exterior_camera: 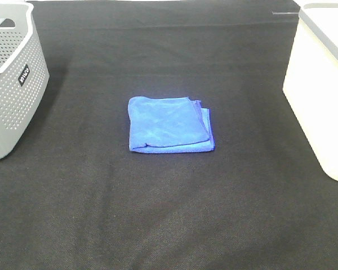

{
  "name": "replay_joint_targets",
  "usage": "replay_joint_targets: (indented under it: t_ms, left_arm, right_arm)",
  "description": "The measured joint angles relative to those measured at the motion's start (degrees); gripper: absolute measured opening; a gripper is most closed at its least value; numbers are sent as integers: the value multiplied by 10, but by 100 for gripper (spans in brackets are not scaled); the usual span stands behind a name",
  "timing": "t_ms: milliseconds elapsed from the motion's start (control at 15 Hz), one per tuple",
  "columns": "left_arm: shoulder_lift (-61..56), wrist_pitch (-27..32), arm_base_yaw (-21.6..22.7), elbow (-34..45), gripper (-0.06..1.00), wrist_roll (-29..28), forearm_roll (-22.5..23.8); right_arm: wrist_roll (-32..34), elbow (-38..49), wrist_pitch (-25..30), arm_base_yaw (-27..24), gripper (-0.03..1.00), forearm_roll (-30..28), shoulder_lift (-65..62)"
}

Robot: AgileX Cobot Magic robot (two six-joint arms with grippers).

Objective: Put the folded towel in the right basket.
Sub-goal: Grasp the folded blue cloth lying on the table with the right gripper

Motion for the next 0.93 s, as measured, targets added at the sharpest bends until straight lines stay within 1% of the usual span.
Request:
replay_joint_targets:
  t_ms: [933]
  left_arm:
    - [0, 0, 0, 0, 99, 0, 0]
  right_arm:
    - [0, 0, 0, 0, 95, 0, 0]
